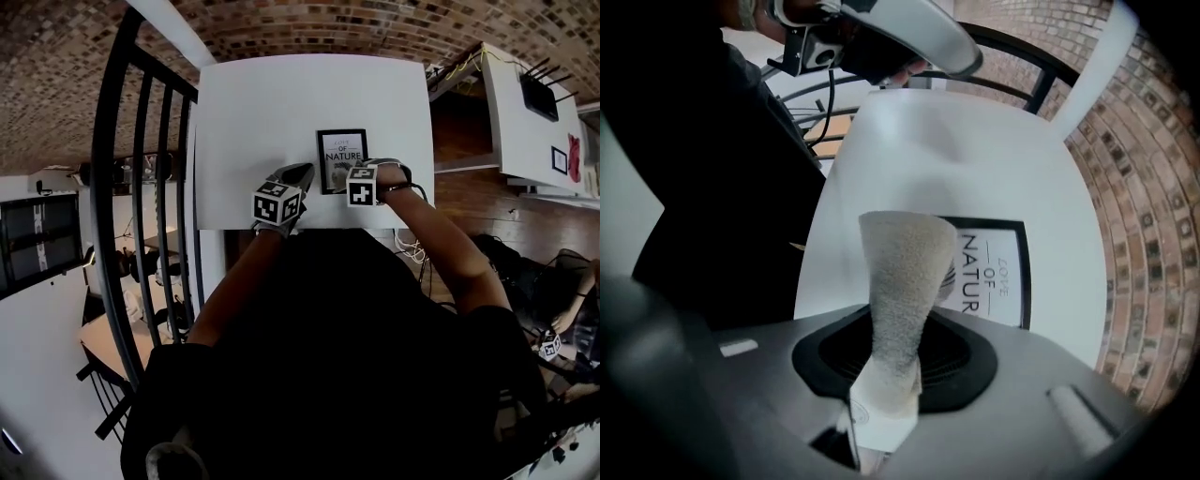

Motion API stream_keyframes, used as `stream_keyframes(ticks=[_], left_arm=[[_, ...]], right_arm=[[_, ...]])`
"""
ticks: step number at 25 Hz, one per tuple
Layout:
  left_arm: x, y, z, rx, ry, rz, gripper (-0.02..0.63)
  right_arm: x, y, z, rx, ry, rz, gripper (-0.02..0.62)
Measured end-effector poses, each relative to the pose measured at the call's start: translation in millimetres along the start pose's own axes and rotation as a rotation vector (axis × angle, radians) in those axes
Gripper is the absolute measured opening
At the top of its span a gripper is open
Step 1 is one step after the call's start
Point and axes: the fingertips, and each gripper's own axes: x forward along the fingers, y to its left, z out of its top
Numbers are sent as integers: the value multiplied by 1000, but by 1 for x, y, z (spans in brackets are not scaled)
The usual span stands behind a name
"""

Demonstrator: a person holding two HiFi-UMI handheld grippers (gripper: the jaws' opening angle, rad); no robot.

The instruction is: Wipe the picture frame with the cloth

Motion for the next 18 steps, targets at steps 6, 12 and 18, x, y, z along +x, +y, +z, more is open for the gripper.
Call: stream_keyframes(ticks=[6, 12, 18], left_arm=[[-7, 6, -4, -11, -1, 14, 0], [-9, 7, -9, -16, -2, 14, 0], [-9, 5, -12, -12, 1, 3, 0]], right_arm=[[9, 12, 52, -79, -21, 14, 120], [21, 24, 60, -113, 4, 21, 120], [21, 27, 33, -62, 23, 22, 120]])
